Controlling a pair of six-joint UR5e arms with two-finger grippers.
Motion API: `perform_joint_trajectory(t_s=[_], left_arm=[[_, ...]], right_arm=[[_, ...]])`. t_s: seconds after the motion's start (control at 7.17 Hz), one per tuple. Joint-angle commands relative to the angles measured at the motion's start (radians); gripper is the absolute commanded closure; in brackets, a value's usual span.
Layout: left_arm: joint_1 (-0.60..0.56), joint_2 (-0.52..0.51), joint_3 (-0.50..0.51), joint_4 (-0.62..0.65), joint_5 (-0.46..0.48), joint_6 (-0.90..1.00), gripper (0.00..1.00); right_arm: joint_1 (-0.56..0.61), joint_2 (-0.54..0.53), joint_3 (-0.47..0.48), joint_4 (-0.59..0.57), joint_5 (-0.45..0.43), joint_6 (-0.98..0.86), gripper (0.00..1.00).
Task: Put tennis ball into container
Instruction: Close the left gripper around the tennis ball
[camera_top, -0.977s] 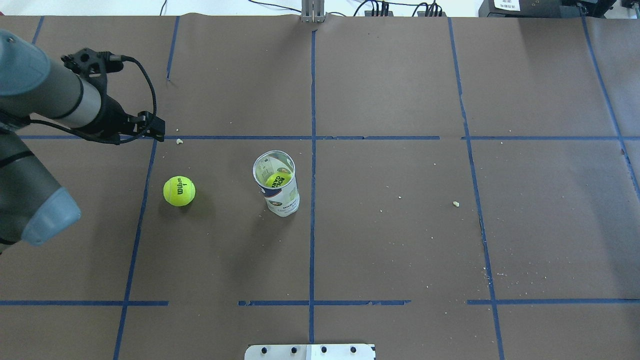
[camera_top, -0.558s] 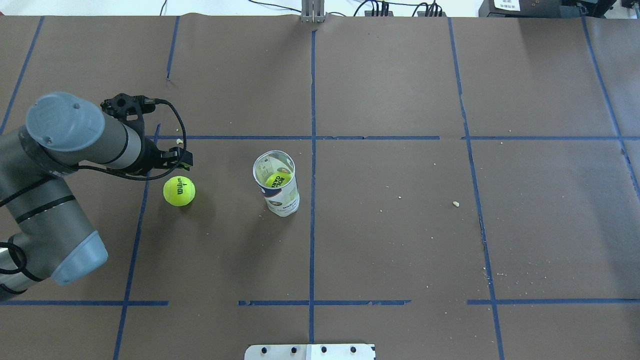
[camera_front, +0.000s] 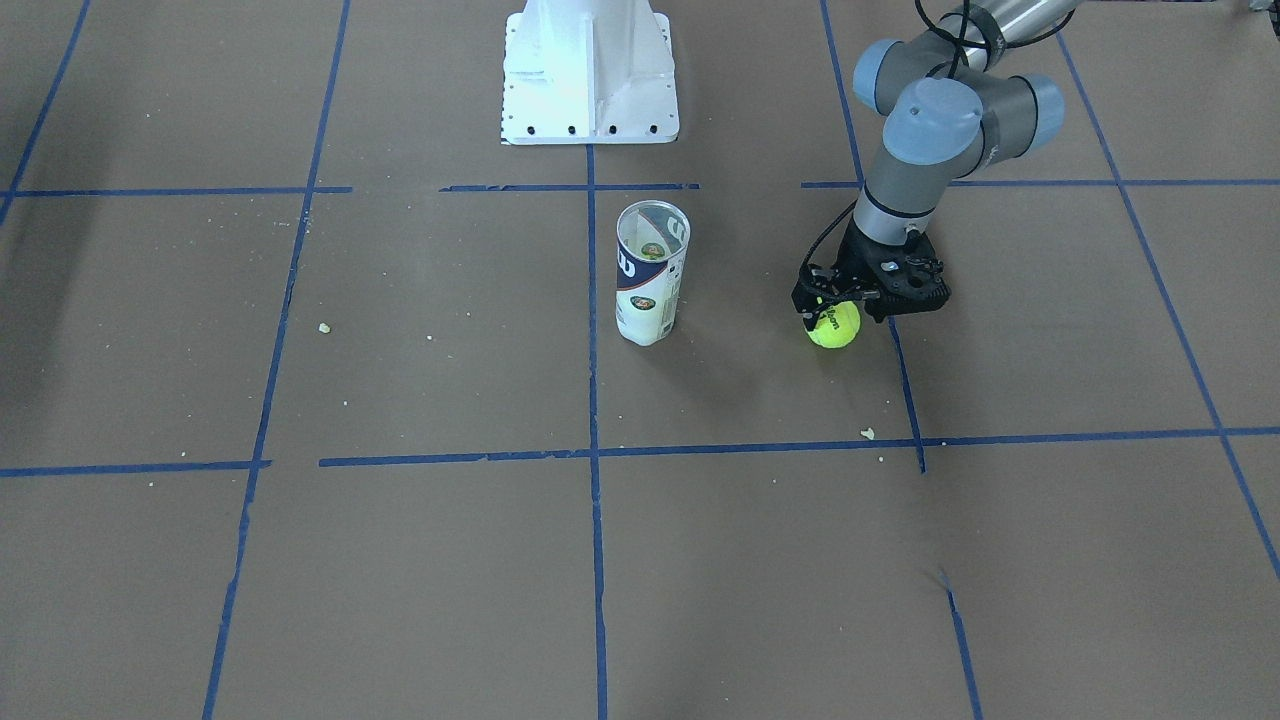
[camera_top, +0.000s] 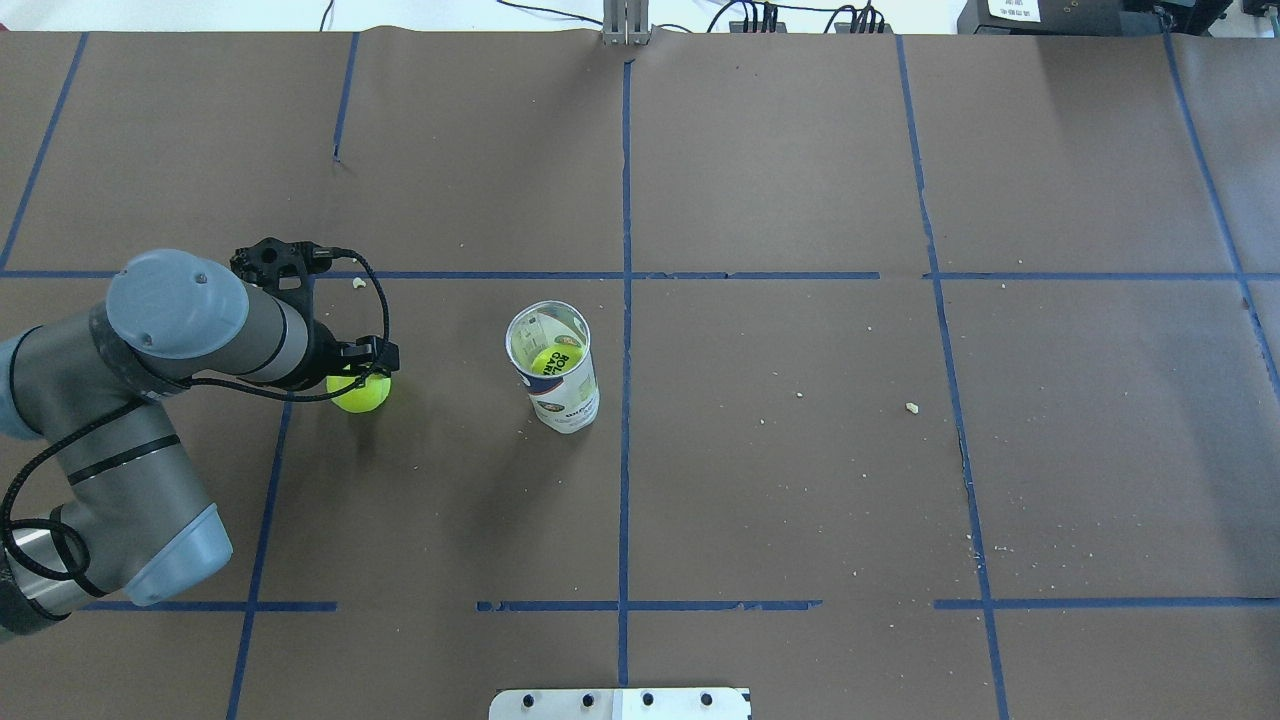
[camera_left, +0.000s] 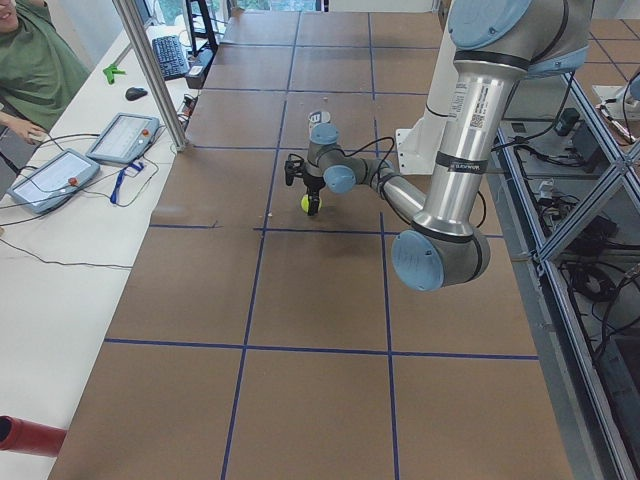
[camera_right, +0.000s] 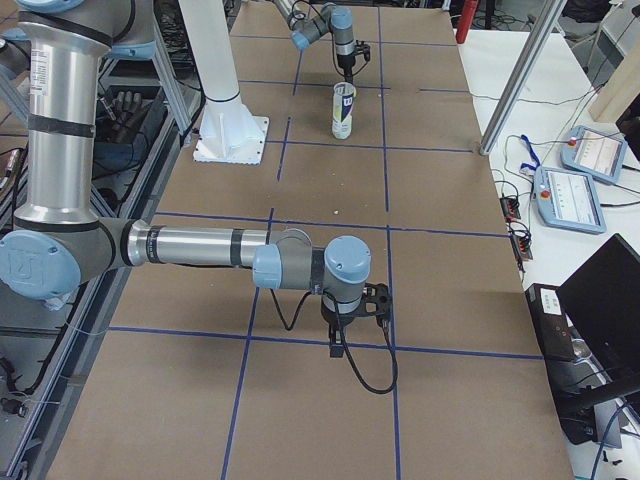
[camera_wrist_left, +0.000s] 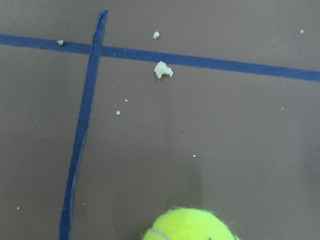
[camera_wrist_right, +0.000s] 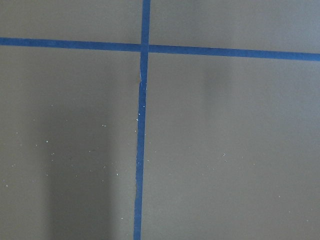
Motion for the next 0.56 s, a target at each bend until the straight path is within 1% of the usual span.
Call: perform_joint_trajectory(t_s=[0.0,0.14,0.28,0.42], left_arm=[[0.013,-0.002,0.018,-0.006,0.002,-0.001,0.00],[0.015,-0.007,0.021,-0.007,0.000,-0.001,0.06],[0.016,-0.007,0.023,-0.006,0.000,-0.004,0.22],[0.016,-0.009,0.020,-0.007,0.000,-0.004,0.44]], right_arm=[[0.000,0.000,0.000,0.000,0.000,0.000,0.00],[0.000,0.000,0.000,0.000,0.000,0.000,0.00],[0.000,0.000,0.000,0.000,0.000,0.000,0.00],[0.000,0.001,0.000,0.000,0.000,0.000,0.00]])
